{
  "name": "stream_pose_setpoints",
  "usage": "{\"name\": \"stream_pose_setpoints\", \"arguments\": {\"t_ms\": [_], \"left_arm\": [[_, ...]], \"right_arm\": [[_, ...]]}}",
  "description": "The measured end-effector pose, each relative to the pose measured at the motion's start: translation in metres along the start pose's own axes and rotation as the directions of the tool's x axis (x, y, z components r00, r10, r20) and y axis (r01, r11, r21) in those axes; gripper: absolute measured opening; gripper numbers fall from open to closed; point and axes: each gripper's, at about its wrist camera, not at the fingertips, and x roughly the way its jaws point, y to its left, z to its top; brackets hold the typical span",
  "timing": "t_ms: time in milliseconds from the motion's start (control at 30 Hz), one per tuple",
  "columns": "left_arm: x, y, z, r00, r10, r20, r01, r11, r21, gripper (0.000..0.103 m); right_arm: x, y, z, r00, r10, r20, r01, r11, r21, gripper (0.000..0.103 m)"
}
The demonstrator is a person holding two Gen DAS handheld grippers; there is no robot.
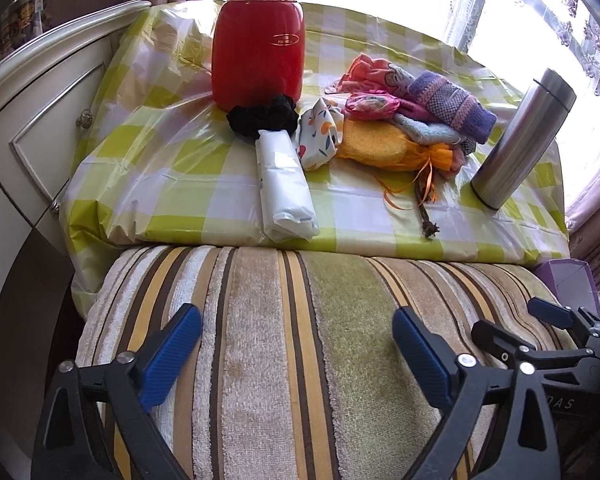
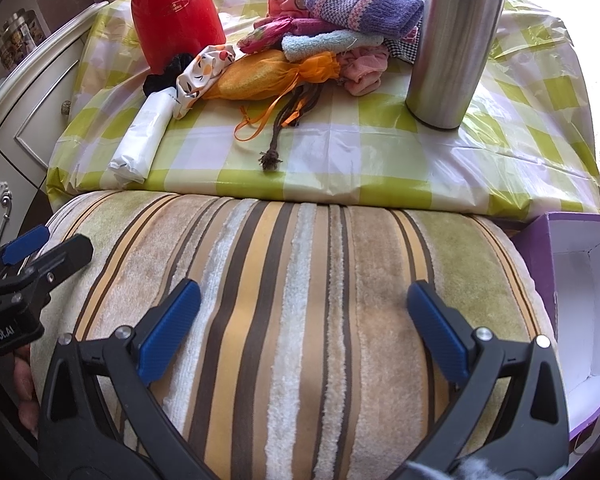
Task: Organize soft objects
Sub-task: 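Grasp the white packet with the left tool while the right tool grasps the floral pouch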
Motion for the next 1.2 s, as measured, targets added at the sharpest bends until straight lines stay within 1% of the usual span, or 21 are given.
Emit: {"name": "stream_pose_setpoints", "arguments": {"t_ms": [33,67,100,167,233,300,333,367,467,533,633,667,867,933,1033,1067,1133,1167,1200], "left_arm": [[0.0,0.002,0.007,1.0,-0.023,0.009,0.023,1.0,-0.006,0.082],[0.001,0.006,0.015,0.999,-0.047,0.015,0.047,0.999,-0.026,0.074],[0.002,0.009,0.025,0.998,-0.06,0.021,0.061,0.997,-0.046,0.07],[0.009,0.013,0.044,0.997,-0.069,0.03,0.071,0.996,-0.06,0.07],[0.022,0.015,0.061,0.997,-0.071,0.022,0.073,0.995,-0.064,0.07],[0.038,0.02,0.076,0.997,-0.076,0.0,0.076,0.993,-0.086,0.063],[0.047,0.022,0.081,0.997,-0.081,-0.02,0.079,0.992,-0.095,0.062],[0.055,0.024,0.085,0.996,-0.083,-0.039,0.078,0.991,-0.107,0.058],[0.076,0.029,0.091,0.992,-0.089,-0.09,0.076,0.989,-0.129,0.053],[0.083,0.031,0.092,0.99,-0.093,-0.103,0.079,0.988,-0.133,0.05],[0.09,0.029,0.094,0.989,-0.099,-0.113,0.084,0.988,-0.125,0.045],[0.093,0.029,0.094,0.988,-0.101,-0.118,0.086,0.988,-0.125,0.041],[0.093,0.03,0.091,0.989,-0.113,-0.093,0.101,0.987,-0.126,0.039],[0.092,0.033,0.09,0.989,-0.123,-0.084,0.111,0.985,-0.135,0.039],[0.089,0.039,0.088,0.987,-0.147,-0.068,0.135,0.977,-0.164,0.037],[0.089,0.041,0.087,0.986,-0.154,-0.065,0.141,0.975,-0.173,0.037],[0.088,0.044,0.086,0.986,-0.16,-0.054,0.148,0.971,-0.188,0.035],[0.087,0.044,0.086,0.986,-0.161,-0.048,0.149,0.969,-0.195,0.032],[0.086,0.045,0.086,0.986,-0.162,-0.042,0.151,0.968,-0.2,0.029]], "right_arm": [[0.001,0.0,0.001,1.0,0.01,-0.014,-0.01,1.0,-0.002,0.103],[0.001,-0.002,0.002,0.999,0.031,-0.023,-0.031,1.0,-0.002,0.103],[0.0,-0.004,0.004,0.998,0.053,-0.019,-0.053,0.999,0.002,0.103],[-0.004,-0.007,0.009,0.995,0.097,-0.014,-0.097,0.995,0.017,0.103],[-0.007,-0.008,0.017,0.989,0.148,0.002,-0.148,0.988,0.033,0.103],[-0.009,-0.008,0.027,0.982,0.188,0.03,-0.189,0.981,0.039,0.103],[-0.009,-0.006,0.034,0.979,0.201,0.042,-0.202,0.979,0.033,0.103],[-0.009,-0.004,0.039,0.978,0.203,0.051,-0.205,0.979,0.023,0.103],[-0.009,0.007,0.062,0.976,0.2,0.081,-0.199,0.98,-0.02,0.103],[-0.007,0.012,0.078,0.971,0.217,0.102,-0.214,0.976,-0.034,0.103],[0.006,0.021,0.107,0.969,0.208,0.135,-0.207,0.978,-0.028,0.103],[0.011,0.023,0.115,0.968,0.212,0.137,-0.21,0.977,-0.028,0.103],[0.047,0.053,0.157,0.963,0.243,0.119,-0.242,0.97,-0.018,0.101],[0.06,0.064,0.167,0.962,0.248,0.111,-0.247,0.969,-0.017,0.095],[0.078,0.078,0.175,0.969,0.232,0.09,-0.229,0.973,-0.041,0.085],[0.084,0.083,0.177,0.971,0.226,0.079,-0.223,0.974,-0.045,0.083],[0.094,0.089,0.181,0.973,0.218,0.07,-0.215,0.976,-0.044,0.077],[0.096,0.092,0.182,0.974,0.215,0.071,-0.212,0.976,-0.045,0.075],[0.099,0.096,0.184,0.975,0.21,0.072,-0.207,0.977,-0.052,0.071]]}}
